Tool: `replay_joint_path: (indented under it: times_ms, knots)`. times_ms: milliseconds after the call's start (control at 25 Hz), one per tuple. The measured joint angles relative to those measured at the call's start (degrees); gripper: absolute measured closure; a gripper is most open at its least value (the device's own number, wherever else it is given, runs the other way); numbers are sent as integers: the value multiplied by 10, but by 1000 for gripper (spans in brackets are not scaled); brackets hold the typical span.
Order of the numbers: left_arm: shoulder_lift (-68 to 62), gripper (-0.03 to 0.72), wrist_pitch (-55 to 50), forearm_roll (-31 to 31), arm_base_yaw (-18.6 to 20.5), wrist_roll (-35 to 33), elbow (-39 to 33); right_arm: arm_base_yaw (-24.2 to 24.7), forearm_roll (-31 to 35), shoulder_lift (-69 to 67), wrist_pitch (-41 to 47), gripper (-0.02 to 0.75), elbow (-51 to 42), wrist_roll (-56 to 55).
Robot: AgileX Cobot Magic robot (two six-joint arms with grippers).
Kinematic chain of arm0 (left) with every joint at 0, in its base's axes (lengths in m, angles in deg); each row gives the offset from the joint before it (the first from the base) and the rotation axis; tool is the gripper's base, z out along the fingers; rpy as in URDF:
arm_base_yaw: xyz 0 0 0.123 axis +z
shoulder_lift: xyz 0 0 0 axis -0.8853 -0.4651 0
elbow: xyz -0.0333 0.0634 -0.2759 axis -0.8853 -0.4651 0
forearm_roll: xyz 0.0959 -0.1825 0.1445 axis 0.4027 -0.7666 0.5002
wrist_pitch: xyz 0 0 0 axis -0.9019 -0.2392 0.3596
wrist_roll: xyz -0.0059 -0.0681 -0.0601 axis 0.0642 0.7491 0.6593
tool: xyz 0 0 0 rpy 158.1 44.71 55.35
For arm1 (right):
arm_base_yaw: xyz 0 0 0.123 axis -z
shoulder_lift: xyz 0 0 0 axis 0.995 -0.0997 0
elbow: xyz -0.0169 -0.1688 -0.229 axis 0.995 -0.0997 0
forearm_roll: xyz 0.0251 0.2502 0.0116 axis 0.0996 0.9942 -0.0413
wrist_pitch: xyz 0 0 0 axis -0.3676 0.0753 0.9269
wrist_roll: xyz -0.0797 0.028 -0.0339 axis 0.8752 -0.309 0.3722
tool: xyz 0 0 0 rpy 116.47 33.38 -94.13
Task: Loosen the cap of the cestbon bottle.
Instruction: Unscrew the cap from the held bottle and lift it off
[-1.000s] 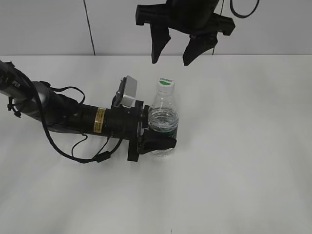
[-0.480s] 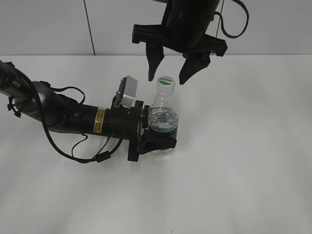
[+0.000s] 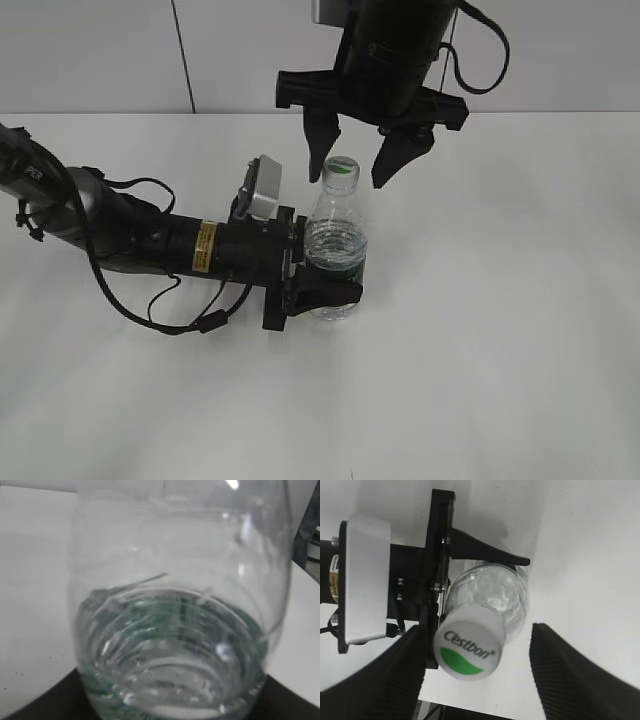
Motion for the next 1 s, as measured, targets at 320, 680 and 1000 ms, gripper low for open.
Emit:
replay_joint_path:
  times_ms: [320,680,1000]
  knots:
    - [0,275,-1,-4,0,0,0,0,0,0,0,245,0,-1]
    - [0,275,-1,-4,0,0,0,0,0,0,0,302,0,7]
    - [0,275,-1,-5,0,0,0,0,0,0,0,315,0,11]
